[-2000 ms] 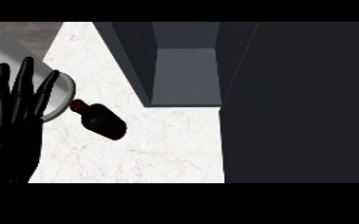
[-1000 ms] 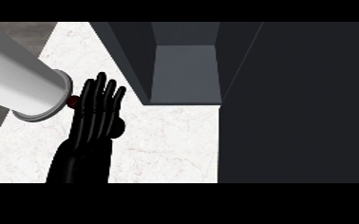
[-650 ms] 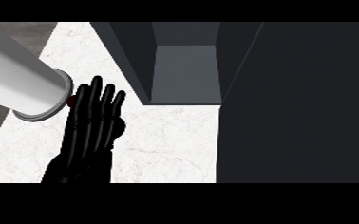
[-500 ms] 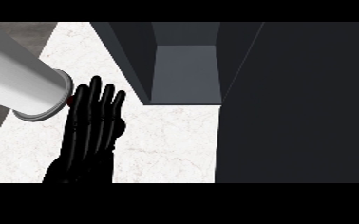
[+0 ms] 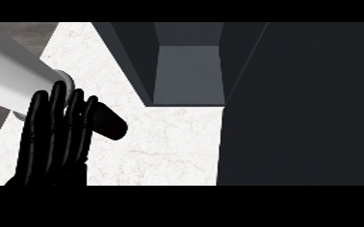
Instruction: Pick up the wine, place it into the cabinet and close the cabinet
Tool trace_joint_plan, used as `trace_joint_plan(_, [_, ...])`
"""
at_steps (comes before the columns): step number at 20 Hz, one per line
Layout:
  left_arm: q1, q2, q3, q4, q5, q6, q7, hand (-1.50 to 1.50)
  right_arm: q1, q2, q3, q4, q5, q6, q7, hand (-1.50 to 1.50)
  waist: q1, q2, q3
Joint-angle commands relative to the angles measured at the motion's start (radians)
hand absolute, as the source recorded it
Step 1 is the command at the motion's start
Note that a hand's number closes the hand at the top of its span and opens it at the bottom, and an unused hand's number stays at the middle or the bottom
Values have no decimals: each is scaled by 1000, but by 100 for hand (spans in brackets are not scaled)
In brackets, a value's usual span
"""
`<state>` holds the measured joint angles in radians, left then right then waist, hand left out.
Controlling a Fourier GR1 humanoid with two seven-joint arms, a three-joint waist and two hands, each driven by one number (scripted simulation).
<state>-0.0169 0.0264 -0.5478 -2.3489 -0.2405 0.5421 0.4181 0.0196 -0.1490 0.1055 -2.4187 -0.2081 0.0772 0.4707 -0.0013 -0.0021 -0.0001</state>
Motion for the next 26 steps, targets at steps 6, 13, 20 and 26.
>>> trace_joint_plan(6, [49, 60, 176, -95, 73, -49, 40, -150, -14, -16, 1, -170, 11, -46, 143, -150, -1, 0, -1])
trace_joint_plan(13, [17, 72, 322, -38, 160, -77, 38, -150, 7, -10, -34, -147, -41, -6, 82, -150, -5, 2, -1])
trace_joint_plan(20, [117, 125, 468, -53, 364, -177, 14, -150, 0, 17, -3, -168, 13, -24, 109, -150, -2, 0, -1])
trace_joint_plan(26, [146, 86, 537, 154, 471, -259, -155, -150, -10, -3, -62, -144, -44, 6, 94, -150, -4, 1, -1])
